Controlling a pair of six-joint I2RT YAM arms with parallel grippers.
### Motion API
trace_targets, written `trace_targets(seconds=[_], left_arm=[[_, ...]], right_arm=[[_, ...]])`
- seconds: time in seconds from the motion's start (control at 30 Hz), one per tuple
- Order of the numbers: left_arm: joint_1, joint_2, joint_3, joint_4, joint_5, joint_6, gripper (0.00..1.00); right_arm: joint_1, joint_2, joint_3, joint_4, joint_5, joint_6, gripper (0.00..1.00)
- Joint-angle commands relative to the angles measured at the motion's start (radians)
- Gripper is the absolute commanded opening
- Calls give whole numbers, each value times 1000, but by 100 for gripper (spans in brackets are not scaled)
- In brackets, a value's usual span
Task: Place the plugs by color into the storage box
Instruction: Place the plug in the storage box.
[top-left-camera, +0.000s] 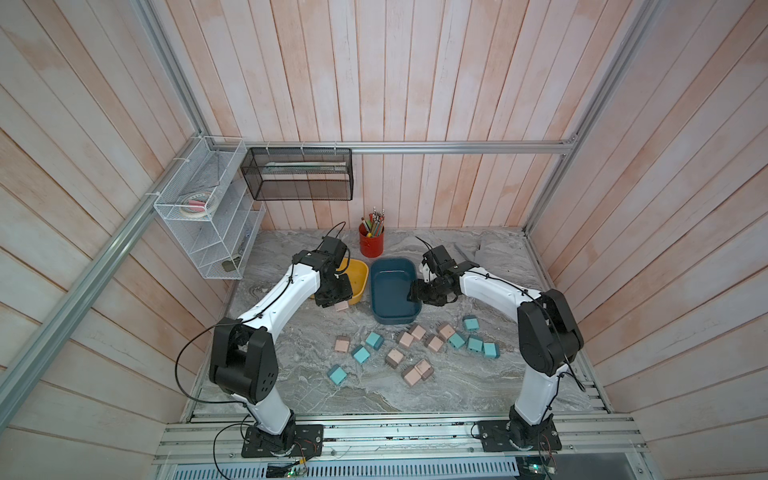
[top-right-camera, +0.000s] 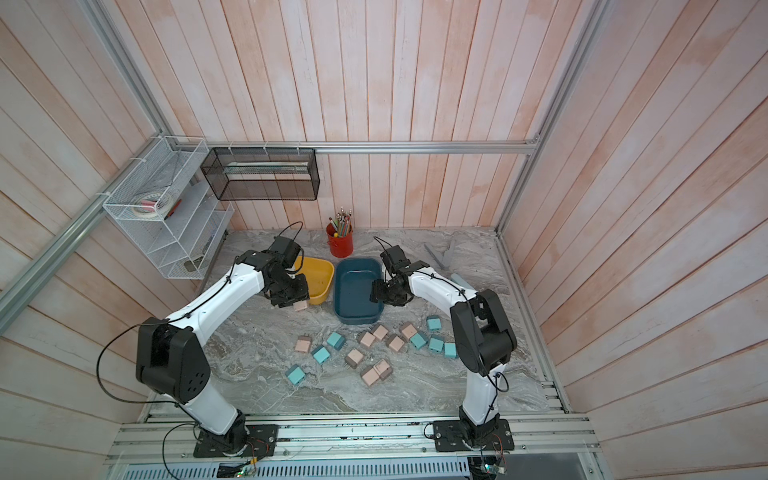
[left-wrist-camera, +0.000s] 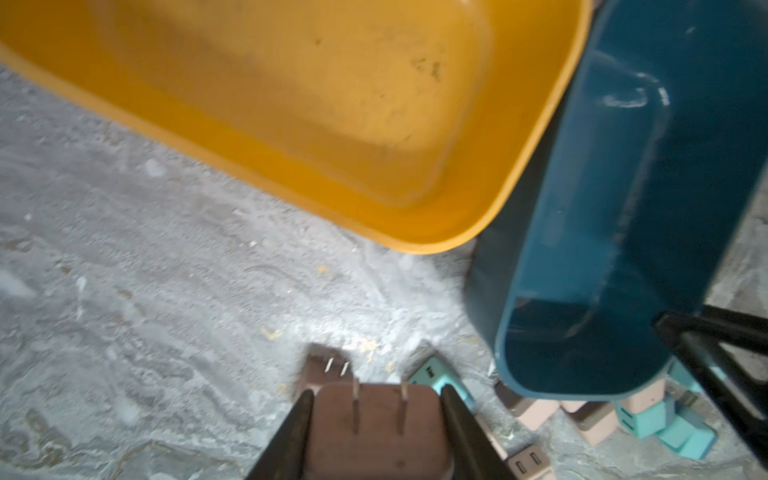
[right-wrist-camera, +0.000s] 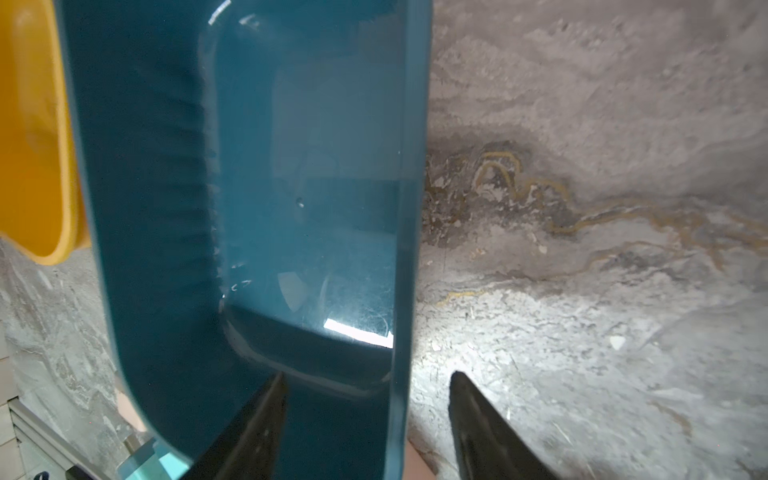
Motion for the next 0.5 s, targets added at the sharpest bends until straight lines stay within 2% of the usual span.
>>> trace_targets(seconds=[0.0,0.23,0.47], left_arm=[[-57,82,99,19,11,-36,37],[-157,285,319,46,22,-72,37],[-213,474,444,92,4,-97,37]], right_arm=[[-13,-83,-26,32,3,6,66],[-92,-191,-152,98,4,49,67],[-106,-194,-179,103,-4,49,67]])
